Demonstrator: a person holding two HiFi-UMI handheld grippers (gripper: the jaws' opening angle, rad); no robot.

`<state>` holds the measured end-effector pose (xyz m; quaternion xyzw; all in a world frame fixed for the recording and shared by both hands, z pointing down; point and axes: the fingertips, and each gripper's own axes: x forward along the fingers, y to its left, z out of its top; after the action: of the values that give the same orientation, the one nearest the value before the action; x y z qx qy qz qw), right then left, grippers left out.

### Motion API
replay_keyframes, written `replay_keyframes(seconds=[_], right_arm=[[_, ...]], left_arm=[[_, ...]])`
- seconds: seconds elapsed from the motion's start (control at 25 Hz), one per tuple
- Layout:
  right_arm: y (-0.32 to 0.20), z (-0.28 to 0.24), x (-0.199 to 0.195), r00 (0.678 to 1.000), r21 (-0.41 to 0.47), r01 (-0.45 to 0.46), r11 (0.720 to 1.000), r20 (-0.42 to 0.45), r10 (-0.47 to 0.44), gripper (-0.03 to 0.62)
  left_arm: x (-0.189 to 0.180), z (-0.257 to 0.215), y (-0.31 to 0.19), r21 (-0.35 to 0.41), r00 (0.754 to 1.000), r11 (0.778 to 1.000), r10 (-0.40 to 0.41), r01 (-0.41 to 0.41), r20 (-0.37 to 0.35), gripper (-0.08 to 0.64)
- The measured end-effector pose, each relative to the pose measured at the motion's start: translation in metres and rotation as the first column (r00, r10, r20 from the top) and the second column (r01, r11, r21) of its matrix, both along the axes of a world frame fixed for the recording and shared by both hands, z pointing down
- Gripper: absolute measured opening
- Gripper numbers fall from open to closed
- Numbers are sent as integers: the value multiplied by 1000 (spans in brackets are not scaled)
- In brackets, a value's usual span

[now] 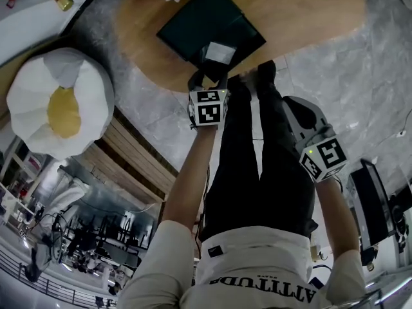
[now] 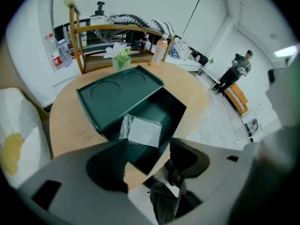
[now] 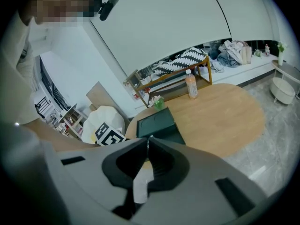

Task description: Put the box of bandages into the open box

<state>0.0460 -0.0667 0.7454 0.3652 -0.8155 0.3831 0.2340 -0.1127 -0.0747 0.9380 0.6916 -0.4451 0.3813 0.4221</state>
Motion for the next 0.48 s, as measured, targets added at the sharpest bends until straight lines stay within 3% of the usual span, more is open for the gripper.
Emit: replay_keyframes(seconds=[0.28,0.48], right_arm=[[-3,-63,4,999,73,20,997,-30,-18,23],[0,-109,9,998,109,29,994,-51,-24,23]], left_arm=[[-7,-93,-1,102,1000,995,-16,18,-24,255],[-12,-169,-4,182,999,983,-24,31,-40,192]])
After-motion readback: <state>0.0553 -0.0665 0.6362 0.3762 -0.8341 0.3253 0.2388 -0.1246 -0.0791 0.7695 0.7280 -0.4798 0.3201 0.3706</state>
